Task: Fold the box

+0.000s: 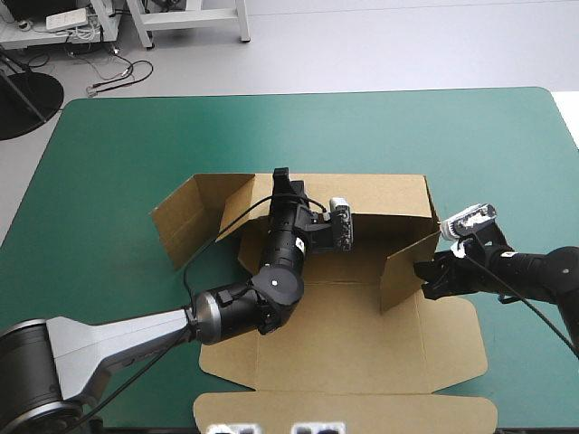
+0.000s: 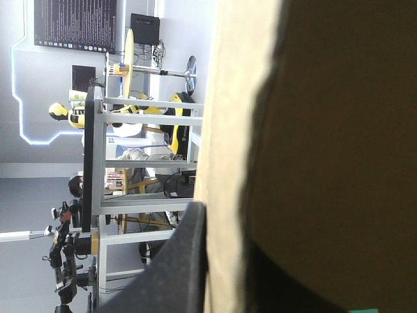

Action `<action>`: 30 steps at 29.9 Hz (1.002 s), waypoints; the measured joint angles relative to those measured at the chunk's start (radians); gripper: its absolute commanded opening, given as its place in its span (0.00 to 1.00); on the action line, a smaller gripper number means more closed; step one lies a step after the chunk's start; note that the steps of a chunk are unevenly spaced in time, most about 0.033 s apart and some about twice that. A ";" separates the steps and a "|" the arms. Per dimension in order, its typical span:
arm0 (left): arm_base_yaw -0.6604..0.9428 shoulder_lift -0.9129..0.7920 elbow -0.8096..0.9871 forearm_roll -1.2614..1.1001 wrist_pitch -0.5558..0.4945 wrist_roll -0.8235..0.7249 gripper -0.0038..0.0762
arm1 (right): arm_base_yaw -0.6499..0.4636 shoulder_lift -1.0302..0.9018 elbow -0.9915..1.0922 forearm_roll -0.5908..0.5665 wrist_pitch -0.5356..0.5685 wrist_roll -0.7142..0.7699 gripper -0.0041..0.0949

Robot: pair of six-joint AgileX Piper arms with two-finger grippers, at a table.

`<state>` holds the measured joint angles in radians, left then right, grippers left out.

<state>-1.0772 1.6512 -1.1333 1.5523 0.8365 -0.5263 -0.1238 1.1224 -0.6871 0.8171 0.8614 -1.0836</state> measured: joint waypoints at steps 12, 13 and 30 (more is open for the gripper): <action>0.002 0.000 0.000 -0.008 -0.015 0.000 0.04 | 0.001 0.000 0.000 0.165 -0.100 -0.221 0.49; 0.002 0.000 0.000 -0.008 -0.015 0.000 0.04 | 0.001 0.002 0.000 0.186 -0.108 -0.246 0.49; 0.003 0.000 0.000 0.021 -0.027 -0.009 0.08 | 0.001 0.153 -0.009 0.438 -0.182 -0.385 0.04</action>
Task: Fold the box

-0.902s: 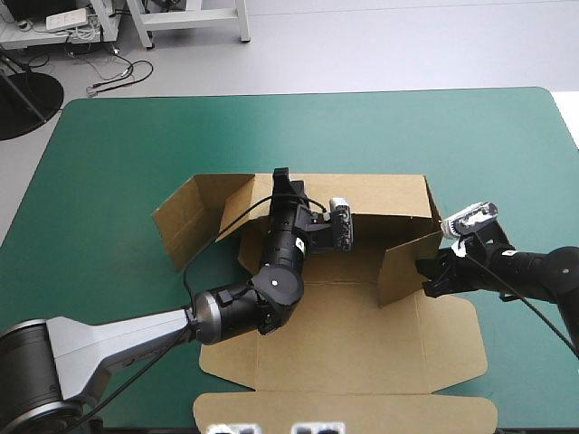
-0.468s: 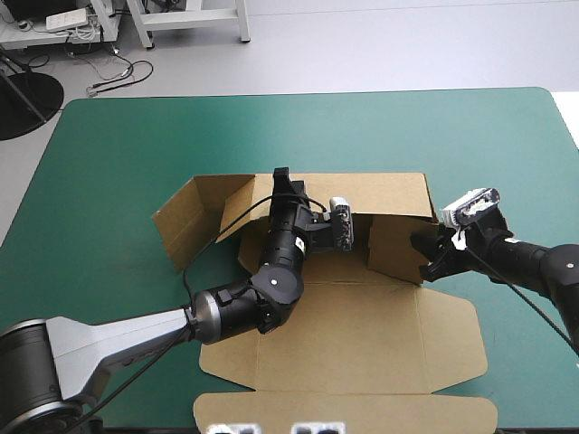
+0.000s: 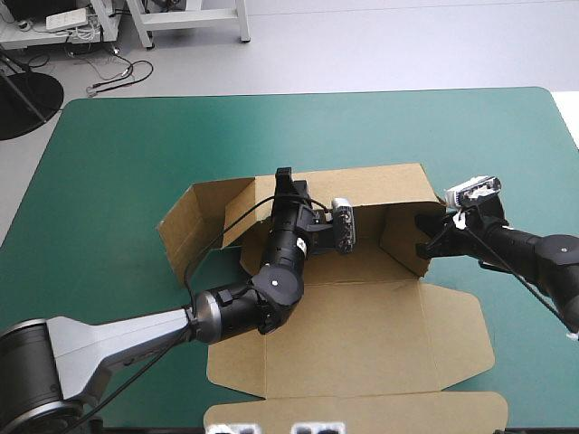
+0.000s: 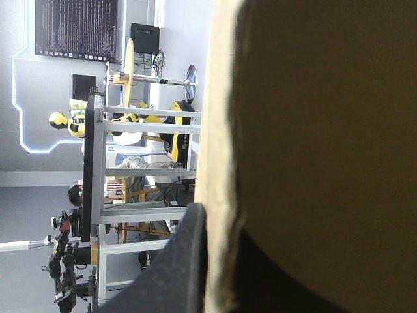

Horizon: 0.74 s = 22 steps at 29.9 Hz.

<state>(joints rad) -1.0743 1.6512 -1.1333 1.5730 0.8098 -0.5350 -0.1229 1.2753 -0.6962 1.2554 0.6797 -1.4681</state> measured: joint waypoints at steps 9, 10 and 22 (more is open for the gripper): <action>-0.002 0.009 0.001 0.029 0.002 0.001 0.58 | 0.000 0.000 -0.004 -0.050 0.000 0.034 0.04; -0.002 0.010 0.001 0.040 0.005 0.001 0.59 | 0.000 0.000 -0.006 -0.055 0.000 0.040 0.04; -0.185 -0.008 0.005 0.114 0.062 -0.052 0.43 | 0.000 -0.001 -0.012 -0.099 -0.022 0.115 0.04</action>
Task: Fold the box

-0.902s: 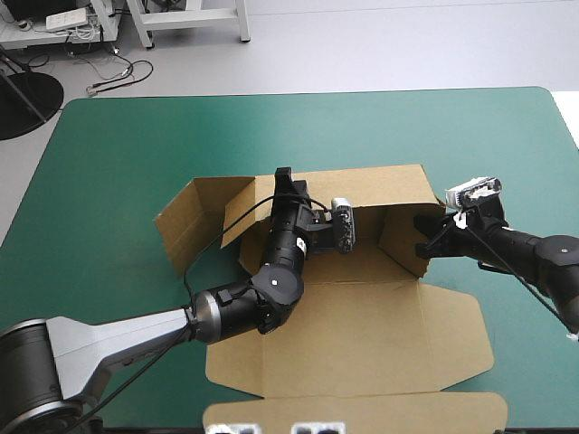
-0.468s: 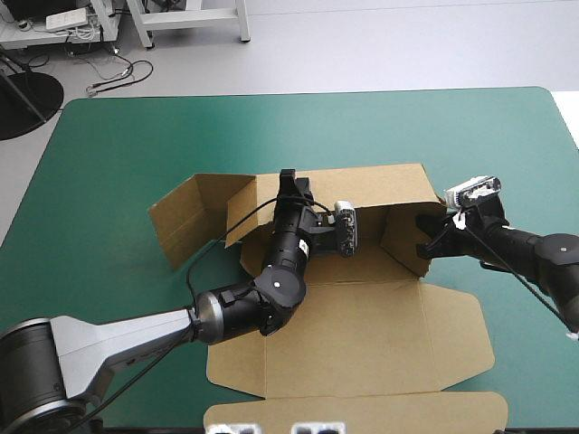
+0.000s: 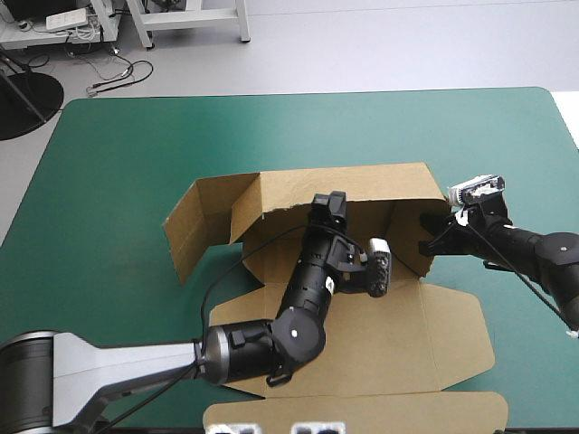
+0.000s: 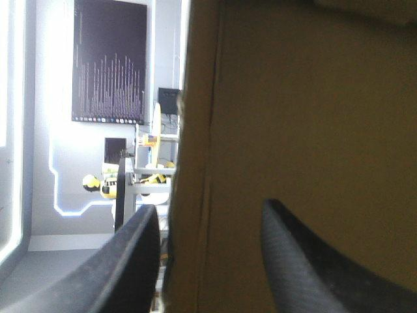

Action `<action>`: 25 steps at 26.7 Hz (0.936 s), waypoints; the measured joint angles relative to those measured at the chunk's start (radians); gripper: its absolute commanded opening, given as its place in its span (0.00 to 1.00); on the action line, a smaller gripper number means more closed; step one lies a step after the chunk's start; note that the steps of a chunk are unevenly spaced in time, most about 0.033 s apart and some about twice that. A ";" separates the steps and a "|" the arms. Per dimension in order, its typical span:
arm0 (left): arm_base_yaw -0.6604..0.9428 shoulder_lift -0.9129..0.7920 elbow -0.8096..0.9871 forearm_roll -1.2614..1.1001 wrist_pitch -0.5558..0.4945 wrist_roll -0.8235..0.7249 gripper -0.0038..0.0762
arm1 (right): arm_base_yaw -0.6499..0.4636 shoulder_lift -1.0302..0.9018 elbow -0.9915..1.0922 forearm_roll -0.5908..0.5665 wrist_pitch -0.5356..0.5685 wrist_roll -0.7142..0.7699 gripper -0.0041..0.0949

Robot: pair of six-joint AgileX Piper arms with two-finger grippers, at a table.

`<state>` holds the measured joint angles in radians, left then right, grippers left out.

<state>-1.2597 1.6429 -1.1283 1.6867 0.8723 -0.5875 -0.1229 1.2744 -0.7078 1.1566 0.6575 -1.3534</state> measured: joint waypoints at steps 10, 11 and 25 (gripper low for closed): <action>-0.200 -0.224 -0.093 -0.003 0.108 -0.010 0.04 | 0.000 -0.001 -0.001 -0.012 -0.010 0.036 0.04; -0.183 -0.247 -0.114 -0.003 0.108 -0.010 0.04 | 0.000 -0.001 -0.002 -0.017 -0.011 0.045 0.05; 0.913 -0.379 -0.354 -0.911 -0.113 0.373 0.04 | 0.114 0.020 -0.243 -0.490 0.071 0.575 0.05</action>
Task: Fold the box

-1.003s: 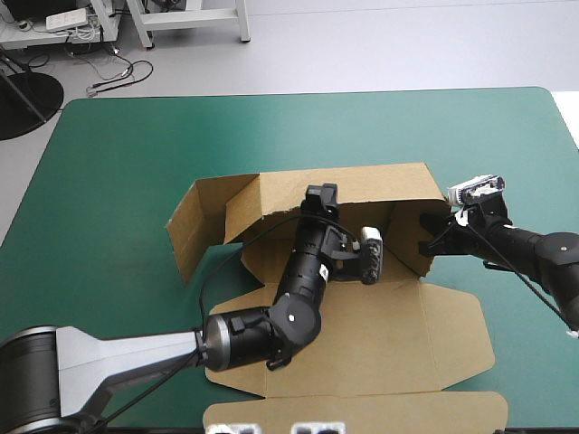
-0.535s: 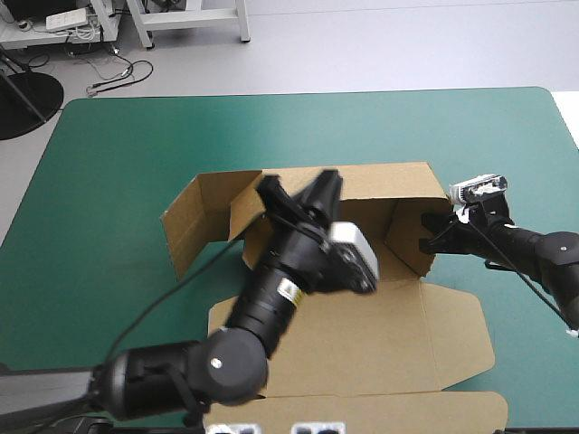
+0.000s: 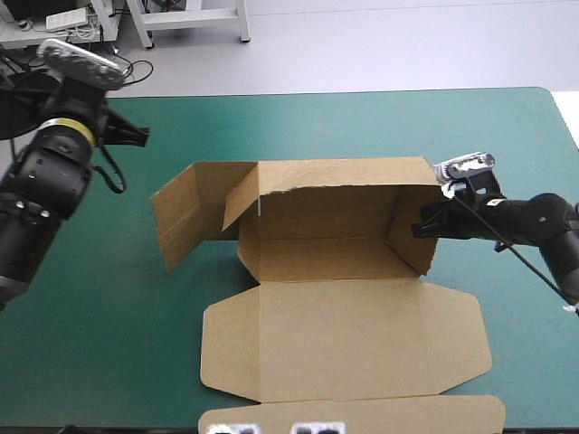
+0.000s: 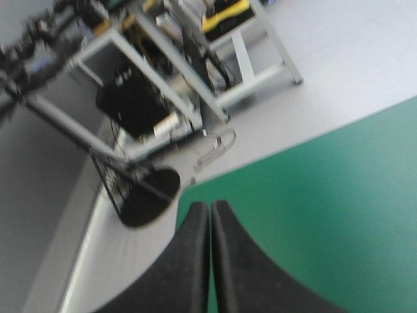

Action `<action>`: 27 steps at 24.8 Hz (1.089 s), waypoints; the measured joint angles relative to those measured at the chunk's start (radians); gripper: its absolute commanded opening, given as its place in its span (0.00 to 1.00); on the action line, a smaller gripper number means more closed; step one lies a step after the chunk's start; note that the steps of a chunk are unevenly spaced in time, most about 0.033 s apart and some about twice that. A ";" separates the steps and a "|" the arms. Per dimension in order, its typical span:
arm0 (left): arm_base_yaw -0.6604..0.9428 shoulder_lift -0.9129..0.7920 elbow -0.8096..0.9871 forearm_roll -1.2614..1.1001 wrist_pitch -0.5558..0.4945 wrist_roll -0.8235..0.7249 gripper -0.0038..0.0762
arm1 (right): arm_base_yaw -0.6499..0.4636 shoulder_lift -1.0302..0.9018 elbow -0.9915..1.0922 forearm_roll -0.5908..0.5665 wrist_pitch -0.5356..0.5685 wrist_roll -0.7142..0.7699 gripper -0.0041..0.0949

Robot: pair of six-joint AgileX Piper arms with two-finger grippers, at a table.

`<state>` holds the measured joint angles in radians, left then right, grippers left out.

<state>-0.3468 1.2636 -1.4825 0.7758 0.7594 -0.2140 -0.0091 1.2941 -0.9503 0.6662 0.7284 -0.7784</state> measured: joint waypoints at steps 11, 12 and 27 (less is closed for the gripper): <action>0.610 0.000 0.108 -0.897 0.255 0.452 0.04 | 0.246 0.341 -0.416 -0.423 0.143 0.617 0.30; 0.610 0.000 0.121 -0.908 0.269 0.461 0.04 | 0.246 0.396 -0.452 -0.436 0.136 0.640 0.39; 0.613 -0.001 0.133 -0.922 0.280 0.483 0.04 | 0.249 0.407 -0.901 -0.546 0.458 0.669 0.46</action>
<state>0.2666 1.2627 -1.3498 -0.1460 1.0393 0.2694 0.2403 1.7010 -1.8513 0.1200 1.1860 -0.1091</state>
